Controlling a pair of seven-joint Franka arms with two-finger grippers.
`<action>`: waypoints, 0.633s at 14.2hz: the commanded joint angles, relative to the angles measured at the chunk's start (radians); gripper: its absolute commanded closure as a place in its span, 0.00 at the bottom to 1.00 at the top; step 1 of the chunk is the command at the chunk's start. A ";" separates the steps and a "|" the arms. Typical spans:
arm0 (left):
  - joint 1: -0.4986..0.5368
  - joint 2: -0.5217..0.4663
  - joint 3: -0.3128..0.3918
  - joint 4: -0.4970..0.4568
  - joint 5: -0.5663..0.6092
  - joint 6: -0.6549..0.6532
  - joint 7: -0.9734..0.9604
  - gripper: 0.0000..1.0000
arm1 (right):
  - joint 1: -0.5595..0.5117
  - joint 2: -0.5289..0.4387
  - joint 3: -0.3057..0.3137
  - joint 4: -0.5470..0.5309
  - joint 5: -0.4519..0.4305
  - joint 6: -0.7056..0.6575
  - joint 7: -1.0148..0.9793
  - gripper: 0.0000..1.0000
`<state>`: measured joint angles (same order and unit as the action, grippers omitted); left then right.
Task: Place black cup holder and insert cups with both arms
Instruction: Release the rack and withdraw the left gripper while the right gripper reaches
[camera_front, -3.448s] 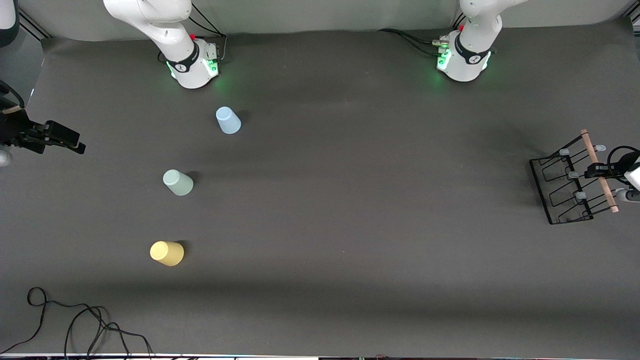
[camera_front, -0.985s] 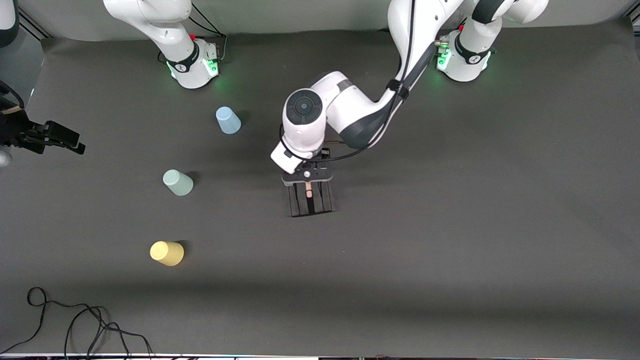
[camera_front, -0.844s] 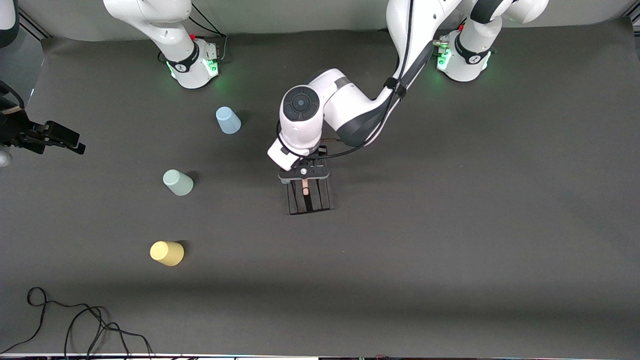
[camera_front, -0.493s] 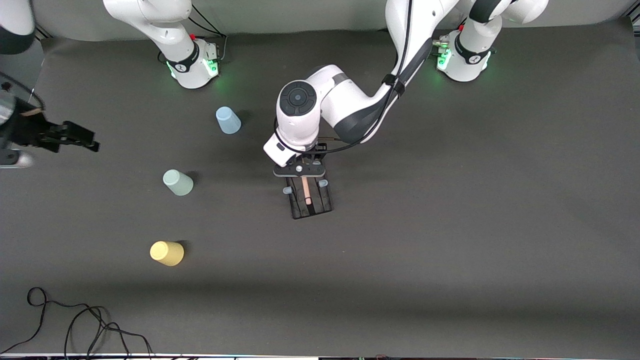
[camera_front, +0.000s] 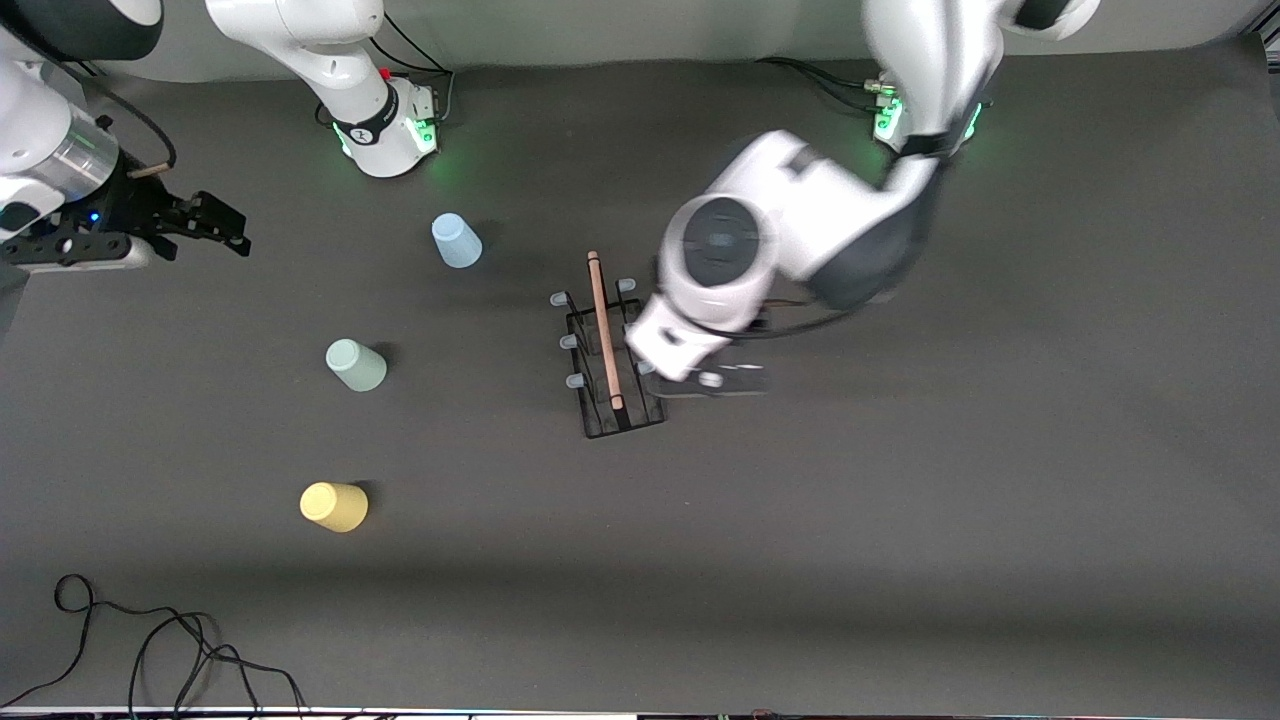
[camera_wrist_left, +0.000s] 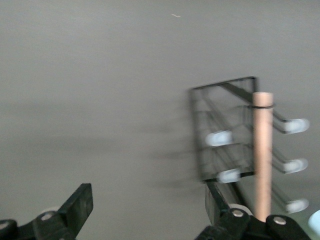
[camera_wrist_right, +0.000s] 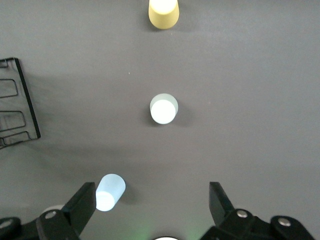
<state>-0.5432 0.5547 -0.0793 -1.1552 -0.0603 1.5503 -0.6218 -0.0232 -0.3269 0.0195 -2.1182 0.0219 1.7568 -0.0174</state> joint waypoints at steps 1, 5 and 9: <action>0.089 -0.107 -0.002 -0.031 0.055 -0.142 0.155 0.00 | -0.001 -0.023 -0.012 -0.116 0.001 0.111 -0.042 0.00; 0.228 -0.214 -0.005 -0.075 0.168 -0.233 0.289 0.00 | -0.001 0.063 -0.012 -0.299 -0.011 0.385 -0.044 0.00; 0.374 -0.329 -0.004 -0.228 0.169 -0.205 0.382 0.02 | 0.000 0.217 -0.012 -0.385 -0.011 0.617 -0.042 0.00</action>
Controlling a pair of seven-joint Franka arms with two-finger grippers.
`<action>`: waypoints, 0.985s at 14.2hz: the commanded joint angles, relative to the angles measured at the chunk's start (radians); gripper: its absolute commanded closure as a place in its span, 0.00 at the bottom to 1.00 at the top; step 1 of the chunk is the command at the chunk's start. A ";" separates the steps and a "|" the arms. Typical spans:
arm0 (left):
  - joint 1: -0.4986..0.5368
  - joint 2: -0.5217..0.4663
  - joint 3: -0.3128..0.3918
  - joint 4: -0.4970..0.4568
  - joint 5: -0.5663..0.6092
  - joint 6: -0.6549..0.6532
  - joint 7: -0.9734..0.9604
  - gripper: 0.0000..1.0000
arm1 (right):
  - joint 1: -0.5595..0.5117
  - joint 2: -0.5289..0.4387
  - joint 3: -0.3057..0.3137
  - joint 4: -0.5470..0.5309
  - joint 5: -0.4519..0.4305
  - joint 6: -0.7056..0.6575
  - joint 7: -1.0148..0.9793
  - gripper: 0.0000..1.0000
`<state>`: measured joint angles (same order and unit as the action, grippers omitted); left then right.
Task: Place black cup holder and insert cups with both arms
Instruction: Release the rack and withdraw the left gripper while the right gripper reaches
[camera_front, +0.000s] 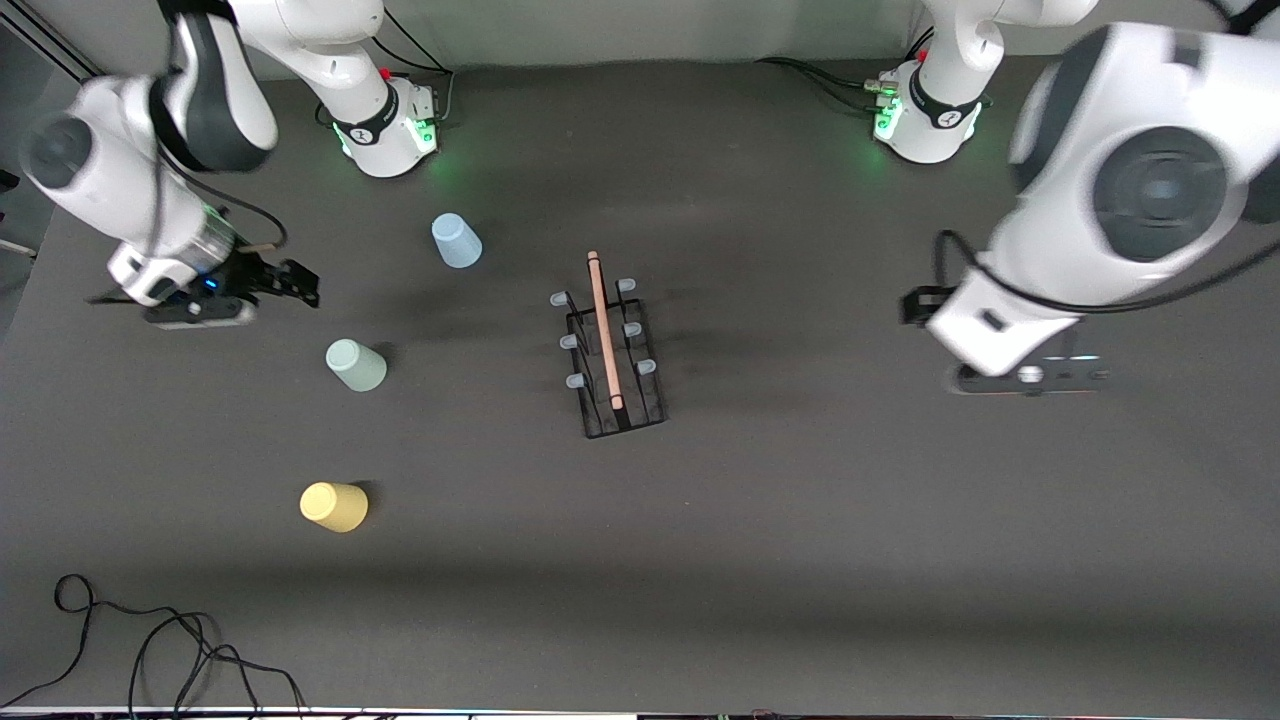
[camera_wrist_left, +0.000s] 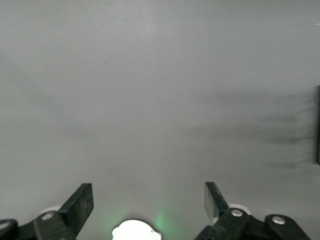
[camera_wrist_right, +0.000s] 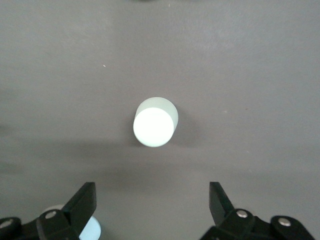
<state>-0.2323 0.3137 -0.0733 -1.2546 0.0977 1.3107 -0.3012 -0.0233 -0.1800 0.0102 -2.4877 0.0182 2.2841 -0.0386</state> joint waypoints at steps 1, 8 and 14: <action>0.109 -0.110 -0.011 -0.162 0.008 0.056 0.092 0.04 | 0.000 0.120 -0.003 -0.017 -0.007 0.147 -0.021 0.00; 0.223 -0.232 -0.010 -0.380 -0.050 0.232 0.097 0.05 | 0.000 0.339 -0.001 -0.025 -0.006 0.414 -0.017 0.00; 0.267 -0.243 -0.006 -0.384 -0.067 0.285 0.272 0.02 | 0.031 0.352 -0.001 -0.016 -0.003 0.408 -0.001 0.74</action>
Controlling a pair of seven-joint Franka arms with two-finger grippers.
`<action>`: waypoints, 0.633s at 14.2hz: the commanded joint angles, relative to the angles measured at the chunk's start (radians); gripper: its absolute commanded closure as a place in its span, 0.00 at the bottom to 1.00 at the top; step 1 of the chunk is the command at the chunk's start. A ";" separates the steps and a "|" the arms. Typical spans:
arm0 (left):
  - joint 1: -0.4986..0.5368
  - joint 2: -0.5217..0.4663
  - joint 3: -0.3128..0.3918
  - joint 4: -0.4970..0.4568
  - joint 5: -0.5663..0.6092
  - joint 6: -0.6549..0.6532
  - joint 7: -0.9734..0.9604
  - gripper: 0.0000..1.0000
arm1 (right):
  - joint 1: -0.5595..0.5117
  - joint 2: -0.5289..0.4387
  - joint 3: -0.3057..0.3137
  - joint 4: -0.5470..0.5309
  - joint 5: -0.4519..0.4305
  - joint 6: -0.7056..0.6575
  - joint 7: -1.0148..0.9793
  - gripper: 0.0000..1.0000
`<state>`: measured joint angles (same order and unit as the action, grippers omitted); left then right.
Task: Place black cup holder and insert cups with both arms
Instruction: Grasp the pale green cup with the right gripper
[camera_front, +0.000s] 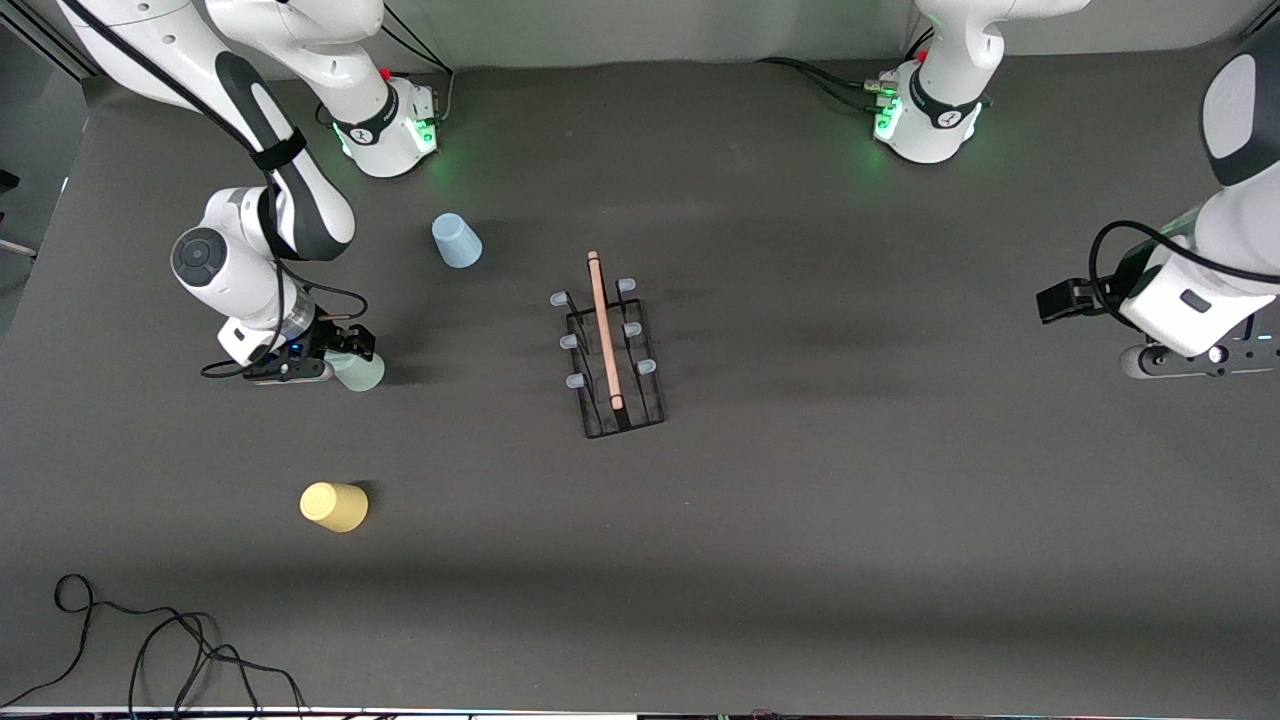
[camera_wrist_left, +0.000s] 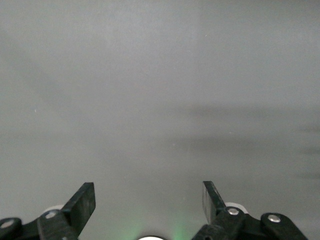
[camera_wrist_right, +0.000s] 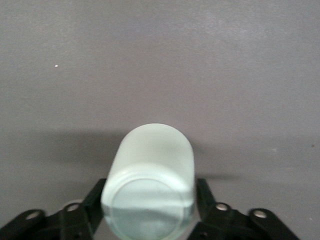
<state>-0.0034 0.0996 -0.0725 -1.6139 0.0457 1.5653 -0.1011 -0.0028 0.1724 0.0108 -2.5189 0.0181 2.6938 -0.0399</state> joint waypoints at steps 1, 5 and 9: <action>0.046 -0.024 -0.007 -0.012 -0.015 0.027 0.074 0.01 | 0.010 -0.019 -0.002 0.020 0.002 -0.006 0.011 0.76; 0.057 -0.012 -0.007 0.017 -0.017 0.013 0.077 0.01 | 0.038 -0.167 0.005 0.139 0.003 -0.284 0.109 0.77; 0.053 -0.014 -0.009 0.011 -0.015 0.009 0.077 0.01 | 0.060 -0.215 0.000 0.475 -0.001 -0.787 0.149 0.77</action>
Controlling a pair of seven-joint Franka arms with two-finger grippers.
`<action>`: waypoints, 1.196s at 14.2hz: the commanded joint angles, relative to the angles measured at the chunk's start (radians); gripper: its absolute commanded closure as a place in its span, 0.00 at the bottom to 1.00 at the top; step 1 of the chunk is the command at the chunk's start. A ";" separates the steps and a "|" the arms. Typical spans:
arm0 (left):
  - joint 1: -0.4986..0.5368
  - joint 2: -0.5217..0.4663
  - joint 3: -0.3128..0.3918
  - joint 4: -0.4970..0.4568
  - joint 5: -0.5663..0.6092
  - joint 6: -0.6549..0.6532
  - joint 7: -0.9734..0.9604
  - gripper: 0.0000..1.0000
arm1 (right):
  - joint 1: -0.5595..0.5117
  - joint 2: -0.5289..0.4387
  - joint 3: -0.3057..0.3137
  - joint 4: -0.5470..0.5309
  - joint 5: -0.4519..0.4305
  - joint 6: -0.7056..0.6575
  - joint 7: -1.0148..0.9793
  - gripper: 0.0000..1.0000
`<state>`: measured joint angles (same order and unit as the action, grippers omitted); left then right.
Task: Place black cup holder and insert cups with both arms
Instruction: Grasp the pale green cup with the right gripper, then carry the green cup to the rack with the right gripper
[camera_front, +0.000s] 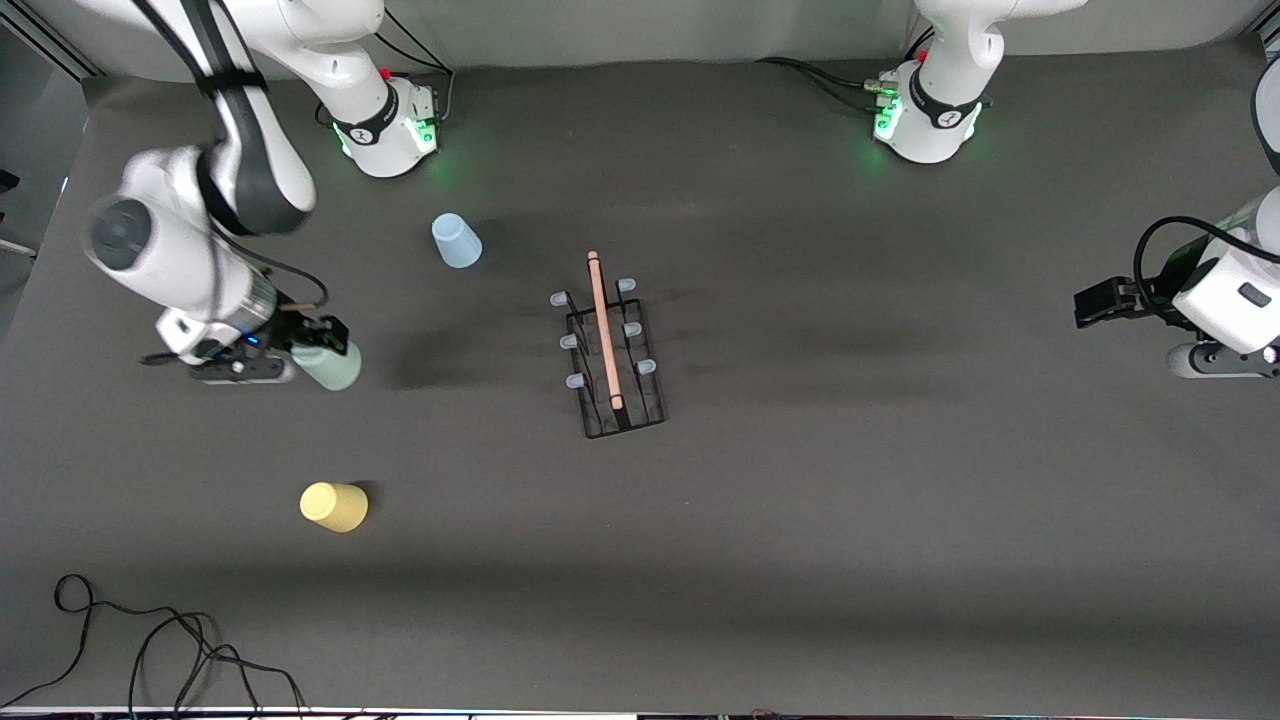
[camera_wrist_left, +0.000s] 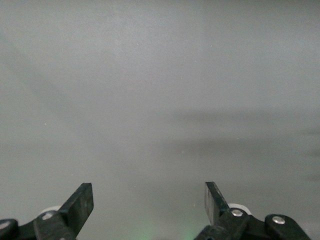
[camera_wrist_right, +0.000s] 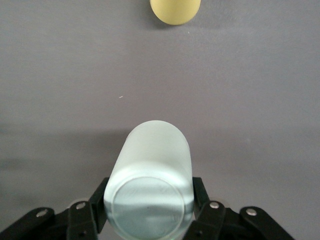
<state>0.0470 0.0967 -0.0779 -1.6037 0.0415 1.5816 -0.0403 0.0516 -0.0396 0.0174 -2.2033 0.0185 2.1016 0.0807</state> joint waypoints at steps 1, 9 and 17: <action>0.004 -0.011 -0.003 0.001 -0.012 -0.003 0.017 0.01 | 0.005 -0.003 -0.008 0.227 -0.002 -0.289 0.046 0.77; 0.005 -0.011 -0.005 -0.002 -0.012 0.001 0.017 0.01 | 0.284 0.015 -0.001 0.346 0.056 -0.420 0.765 0.77; 0.007 -0.011 -0.003 -0.004 -0.012 -0.002 0.019 0.01 | 0.588 0.062 -0.001 0.206 0.104 -0.117 1.389 0.77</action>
<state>0.0474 0.0968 -0.0799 -1.6037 0.0400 1.5816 -0.0391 0.6213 0.0236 0.0310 -1.9478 0.1116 1.9136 1.4128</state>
